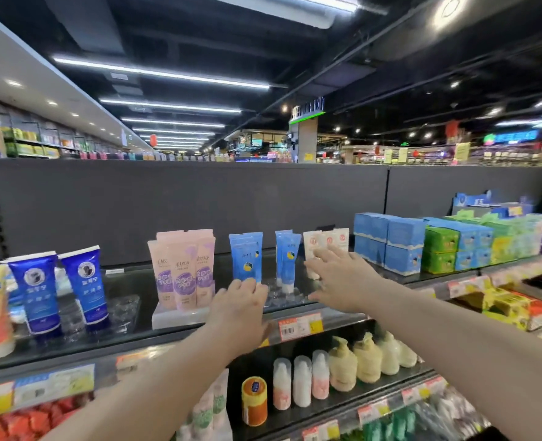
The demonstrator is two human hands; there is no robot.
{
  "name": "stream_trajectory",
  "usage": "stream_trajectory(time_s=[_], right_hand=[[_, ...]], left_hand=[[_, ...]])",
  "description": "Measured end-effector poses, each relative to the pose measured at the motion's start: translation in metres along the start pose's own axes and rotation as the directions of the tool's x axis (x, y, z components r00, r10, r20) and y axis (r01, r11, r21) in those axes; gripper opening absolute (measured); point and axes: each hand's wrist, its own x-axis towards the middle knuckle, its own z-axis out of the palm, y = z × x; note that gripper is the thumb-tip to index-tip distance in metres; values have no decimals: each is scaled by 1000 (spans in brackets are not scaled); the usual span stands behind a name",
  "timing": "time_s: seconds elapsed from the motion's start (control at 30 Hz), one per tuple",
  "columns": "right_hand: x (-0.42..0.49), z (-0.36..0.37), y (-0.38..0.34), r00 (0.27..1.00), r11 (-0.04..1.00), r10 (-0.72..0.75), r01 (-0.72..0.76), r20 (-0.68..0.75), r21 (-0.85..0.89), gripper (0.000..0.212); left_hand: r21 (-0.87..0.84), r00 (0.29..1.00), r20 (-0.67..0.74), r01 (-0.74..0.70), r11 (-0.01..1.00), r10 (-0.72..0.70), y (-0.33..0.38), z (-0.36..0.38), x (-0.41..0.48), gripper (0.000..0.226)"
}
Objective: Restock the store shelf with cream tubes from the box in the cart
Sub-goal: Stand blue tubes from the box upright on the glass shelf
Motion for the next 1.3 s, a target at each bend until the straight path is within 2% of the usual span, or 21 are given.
stream_trajectory(time_s=[0.27, 0.5, 0.57, 0.77, 0.9, 1.13, 1.3], right_hand=[[-102, -3, 19, 996, 997, 69, -70, 48, 23, 68], [-254, 8, 76, 947, 961, 266, -274, 180, 23, 64], [-306, 8, 93, 911, 935, 343, -354, 230, 6, 64], [-455, 8, 138, 789, 832, 544, -552, 285, -59, 69], [-527, 8, 165, 689, 733, 663, -678, 293, -63, 69], [-609, 21, 206, 526, 581, 788, -807, 321, -104, 65], [-636, 39, 261, 447, 525, 813, -840, 374, -137, 69]], left_hand=[[-17, 998, 7, -63, 998, 63, 68, -8, -31, 64], [-85, 964, 147, -209, 974, 220, 196, -5, -73, 65], [-102, 940, 186, -271, 957, 286, 240, -6, -89, 66], [-209, 853, 184, -451, 868, 488, 372, -11, -136, 72], [-234, 775, 138, -579, 781, 617, 443, -23, -151, 64], [-273, 631, 108, -724, 633, 768, 549, -18, -144, 65], [-280, 554, 128, -776, 566, 823, 621, 5, -120, 63]])
